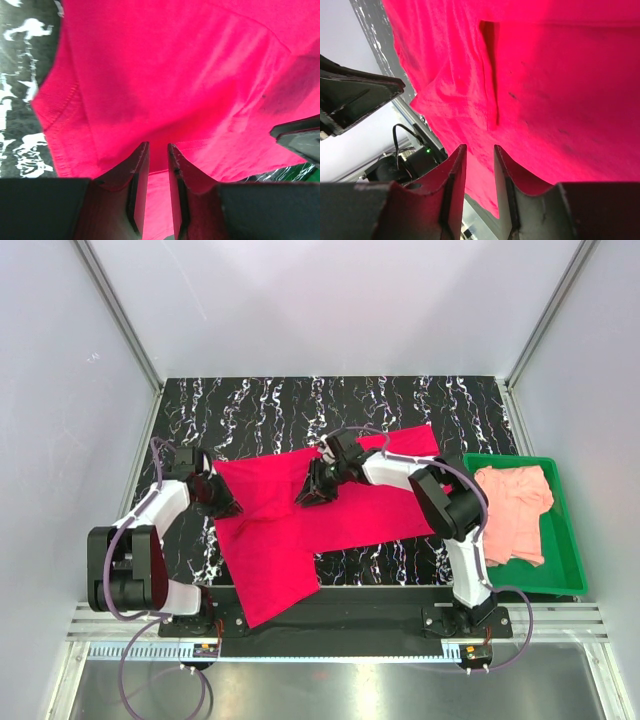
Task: Fold and stack the t-shirts
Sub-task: Fold the tshirt
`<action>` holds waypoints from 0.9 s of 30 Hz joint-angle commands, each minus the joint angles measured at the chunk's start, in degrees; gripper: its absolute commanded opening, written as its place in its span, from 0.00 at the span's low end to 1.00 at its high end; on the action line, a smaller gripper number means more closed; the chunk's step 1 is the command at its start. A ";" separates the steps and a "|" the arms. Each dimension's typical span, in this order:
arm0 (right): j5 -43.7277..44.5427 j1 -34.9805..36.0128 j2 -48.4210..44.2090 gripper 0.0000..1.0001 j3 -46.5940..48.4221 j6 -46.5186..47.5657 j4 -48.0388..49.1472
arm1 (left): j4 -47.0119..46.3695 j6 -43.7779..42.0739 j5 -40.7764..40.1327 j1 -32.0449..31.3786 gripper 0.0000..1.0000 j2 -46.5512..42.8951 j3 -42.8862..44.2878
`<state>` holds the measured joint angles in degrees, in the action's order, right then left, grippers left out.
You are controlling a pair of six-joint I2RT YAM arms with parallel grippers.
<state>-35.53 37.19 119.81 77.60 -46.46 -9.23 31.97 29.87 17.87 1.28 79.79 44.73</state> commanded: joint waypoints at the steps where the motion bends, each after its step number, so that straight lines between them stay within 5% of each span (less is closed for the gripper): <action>1: -1.91 1.83 2.53 0.36 3.34 -1.62 2.73 | -1.73 -0.16 0.50 1.36 0.25 0.80 0.18; 22: -2.18 3.24 7.19 0.34 5.10 -5.05 4.58 | -0.77 -2.18 -0.90 3.12 0.25 2.74 0.09; 27: -2.18 3.33 7.11 0.26 5.54 -4.87 3.88 | -0.50 -2.53 -1.43 3.20 0.25 3.18 0.01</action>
<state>-36.77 39.75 126.67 80.97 -50.92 -6.50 31.94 28.45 17.39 4.03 82.63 44.71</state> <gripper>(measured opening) 0.277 0.258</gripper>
